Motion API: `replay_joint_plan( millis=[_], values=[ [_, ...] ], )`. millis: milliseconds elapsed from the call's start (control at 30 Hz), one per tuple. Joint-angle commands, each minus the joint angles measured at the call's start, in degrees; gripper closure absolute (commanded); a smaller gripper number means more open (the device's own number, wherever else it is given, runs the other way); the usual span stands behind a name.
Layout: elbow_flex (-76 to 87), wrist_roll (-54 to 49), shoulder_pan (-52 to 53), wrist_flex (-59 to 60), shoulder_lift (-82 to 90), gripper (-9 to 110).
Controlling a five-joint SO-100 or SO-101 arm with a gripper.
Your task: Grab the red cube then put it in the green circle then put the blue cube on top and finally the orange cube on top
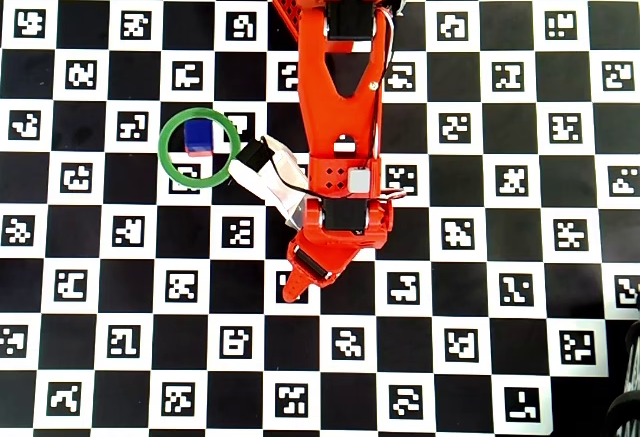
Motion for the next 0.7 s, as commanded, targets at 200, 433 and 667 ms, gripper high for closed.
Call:
replay_joint_plan(
  millis=[200, 433, 667],
  values=[
    [0.0, -1.05, 0.7, -1.85, 4.04, 90],
    [-4.57, -6.5, 1.93, 3.78, 9.58, 91],
    [-12.13, -20.3, 4.31, 14.33, 14.24, 92]
  ],
)
